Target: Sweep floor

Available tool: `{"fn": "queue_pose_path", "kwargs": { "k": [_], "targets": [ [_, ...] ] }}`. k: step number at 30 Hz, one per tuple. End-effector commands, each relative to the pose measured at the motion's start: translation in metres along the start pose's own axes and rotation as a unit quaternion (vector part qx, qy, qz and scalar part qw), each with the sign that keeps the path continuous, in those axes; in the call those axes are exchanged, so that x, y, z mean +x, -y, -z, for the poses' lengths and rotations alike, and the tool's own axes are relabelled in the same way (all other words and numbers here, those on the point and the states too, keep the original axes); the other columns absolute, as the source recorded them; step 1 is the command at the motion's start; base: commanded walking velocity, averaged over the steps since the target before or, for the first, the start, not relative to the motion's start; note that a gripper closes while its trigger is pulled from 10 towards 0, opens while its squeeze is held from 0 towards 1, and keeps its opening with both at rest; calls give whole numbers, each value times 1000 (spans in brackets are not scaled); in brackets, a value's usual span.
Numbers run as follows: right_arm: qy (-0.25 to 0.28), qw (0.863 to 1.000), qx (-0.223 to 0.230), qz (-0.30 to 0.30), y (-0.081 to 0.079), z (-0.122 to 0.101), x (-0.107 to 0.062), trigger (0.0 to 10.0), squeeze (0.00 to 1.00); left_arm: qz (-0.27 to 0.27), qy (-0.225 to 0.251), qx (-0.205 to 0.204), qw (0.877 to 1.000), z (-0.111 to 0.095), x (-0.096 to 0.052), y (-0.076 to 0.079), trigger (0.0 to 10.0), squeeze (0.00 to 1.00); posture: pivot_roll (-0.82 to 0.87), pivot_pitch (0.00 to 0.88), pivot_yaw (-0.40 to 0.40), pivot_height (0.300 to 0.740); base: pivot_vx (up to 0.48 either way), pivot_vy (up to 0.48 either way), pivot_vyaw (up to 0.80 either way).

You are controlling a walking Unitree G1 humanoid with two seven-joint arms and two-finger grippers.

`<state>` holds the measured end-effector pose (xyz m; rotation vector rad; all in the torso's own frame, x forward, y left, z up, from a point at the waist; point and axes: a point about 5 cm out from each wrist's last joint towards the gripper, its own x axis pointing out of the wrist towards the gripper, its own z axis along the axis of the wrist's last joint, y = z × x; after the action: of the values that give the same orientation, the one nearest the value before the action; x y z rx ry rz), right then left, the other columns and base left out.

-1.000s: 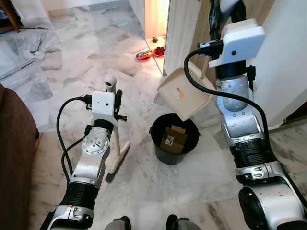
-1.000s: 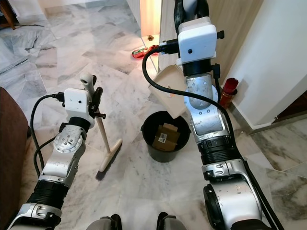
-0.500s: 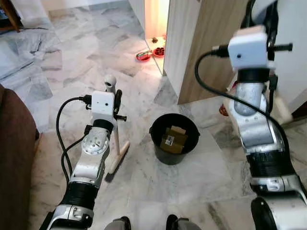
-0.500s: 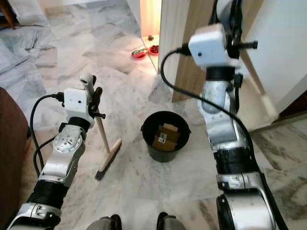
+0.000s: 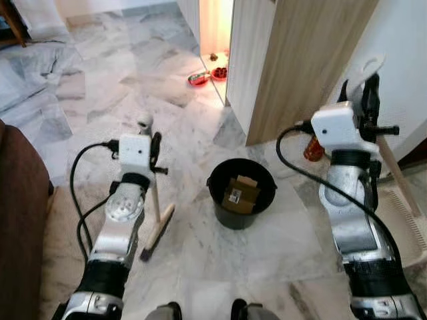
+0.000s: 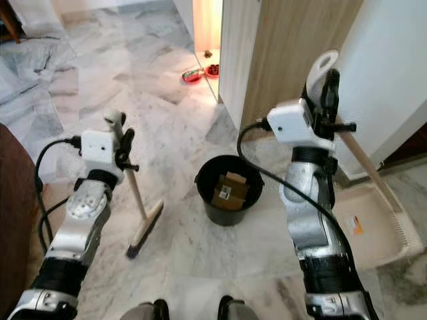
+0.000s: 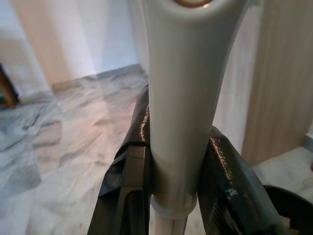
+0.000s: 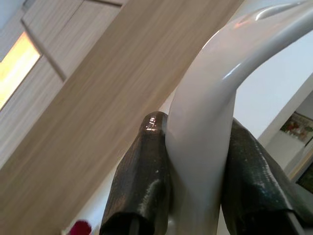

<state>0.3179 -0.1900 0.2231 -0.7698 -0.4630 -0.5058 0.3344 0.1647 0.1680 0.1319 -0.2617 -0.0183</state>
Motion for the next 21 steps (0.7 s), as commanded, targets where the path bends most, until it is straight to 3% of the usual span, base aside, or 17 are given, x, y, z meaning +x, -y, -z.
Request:
{"fn": "queue_pose_path", "kwargs": {
  "k": [1, 6, 10, 11, 16, 21],
  "targets": [
    [12, 1000, 8, 2, 4, -6, -4, 10000, 0, -9, 18, 1, 1000, -9, 0, -7, 10000, 0, 35, 165, -12, 740, 0, 0, 0],
    [-55, 996, 66, -28, -11, 21, -23, 10000, 0, -18, 11, 0, 1000, -5, -3, -12, 10000, 0, 39, 152, -15, 740, 0, 0, 0],
    [-181, 971, 157, -16, -19, 58, -40, 10000, 0, -33, 1, -10, 999, 2, -6, -16, 10000, 0, 42, 148, -16, 740, 0, 0, 0],
    [-191, 967, 167, -13, -19, 62, -42, 10000, 0, -34, 0, -10, 999, 2, -7, -16, 10000, 0, 42, 148, -16, 740, 0, 0, 0],
    [-228, 960, 163, 5, -15, 81, -50, 10000, 0, -39, -6, -14, 999, 6, -10, -19, 10000, 0, 43, 150, -17, 740, 0, 0, 0],
    [-233, 959, 163, 12, -12, 89, -53, 10000, 0, -43, -15, -21, 999, 11, -13, -20, 10000, 0, 41, 159, -15, 740, 0, 0, 0]
  ]
}}
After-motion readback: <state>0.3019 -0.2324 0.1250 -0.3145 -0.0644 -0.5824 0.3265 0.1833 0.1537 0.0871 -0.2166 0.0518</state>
